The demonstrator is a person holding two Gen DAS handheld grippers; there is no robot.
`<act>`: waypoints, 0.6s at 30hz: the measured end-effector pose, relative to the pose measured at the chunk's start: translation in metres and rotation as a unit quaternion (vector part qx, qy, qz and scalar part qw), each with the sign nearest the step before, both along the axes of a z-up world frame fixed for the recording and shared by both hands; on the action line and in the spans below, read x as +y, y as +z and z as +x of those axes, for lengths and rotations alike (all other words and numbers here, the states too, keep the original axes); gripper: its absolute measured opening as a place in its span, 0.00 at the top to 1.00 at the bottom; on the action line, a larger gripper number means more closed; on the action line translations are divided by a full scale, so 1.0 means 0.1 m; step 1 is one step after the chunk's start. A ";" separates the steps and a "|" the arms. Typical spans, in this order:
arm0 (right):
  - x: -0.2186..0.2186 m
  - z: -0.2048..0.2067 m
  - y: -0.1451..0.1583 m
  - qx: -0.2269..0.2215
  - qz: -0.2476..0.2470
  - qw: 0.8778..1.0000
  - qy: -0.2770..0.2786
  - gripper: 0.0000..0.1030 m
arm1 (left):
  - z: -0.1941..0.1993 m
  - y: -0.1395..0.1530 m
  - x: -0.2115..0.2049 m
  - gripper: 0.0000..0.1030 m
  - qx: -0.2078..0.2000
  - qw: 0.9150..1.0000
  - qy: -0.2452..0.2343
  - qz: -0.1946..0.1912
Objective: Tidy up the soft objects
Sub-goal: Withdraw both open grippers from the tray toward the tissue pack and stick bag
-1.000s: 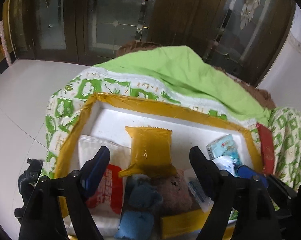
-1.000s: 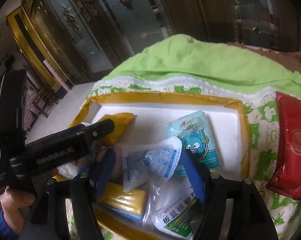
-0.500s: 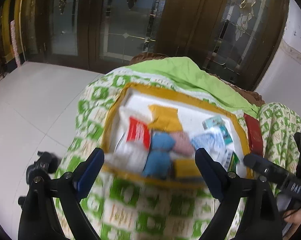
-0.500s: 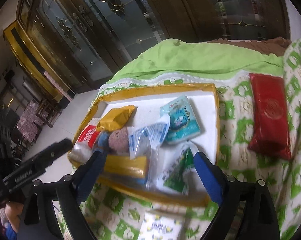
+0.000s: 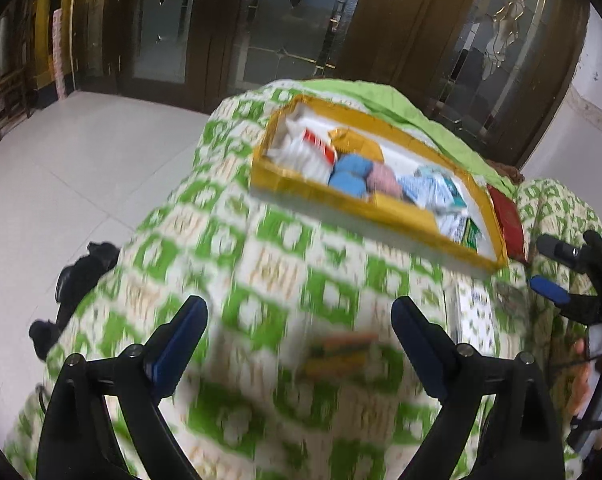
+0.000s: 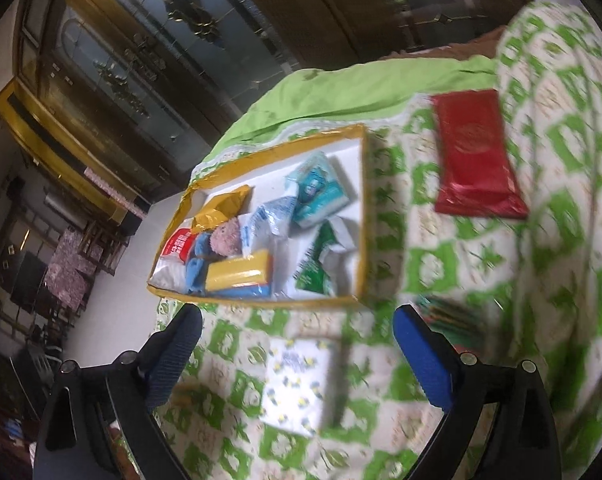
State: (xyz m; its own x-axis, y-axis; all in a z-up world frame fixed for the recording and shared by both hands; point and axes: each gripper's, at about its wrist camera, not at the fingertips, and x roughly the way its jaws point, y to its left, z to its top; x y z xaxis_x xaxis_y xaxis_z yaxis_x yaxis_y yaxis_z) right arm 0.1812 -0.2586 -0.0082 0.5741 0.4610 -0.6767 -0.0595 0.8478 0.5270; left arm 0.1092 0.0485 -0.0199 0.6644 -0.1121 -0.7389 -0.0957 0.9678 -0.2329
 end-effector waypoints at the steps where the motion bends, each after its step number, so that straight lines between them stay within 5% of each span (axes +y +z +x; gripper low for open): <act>1: -0.03 -0.04 -0.01 0.003 0.003 1.000 -0.003 0.04 | -0.06 -0.01 -0.01 0.10 0.001 1.000 0.002 0.000; 8: -0.06 -0.22 -0.12 0.017 -0.001 1.000 -0.001 0.04 | -0.30 -0.04 -0.09 0.10 -0.003 1.000 0.006 -0.008; 18: 0.13 -0.29 -0.20 0.019 -0.035 0.999 0.033 0.04 | -0.40 -0.11 -0.21 0.10 0.006 1.000 0.001 0.026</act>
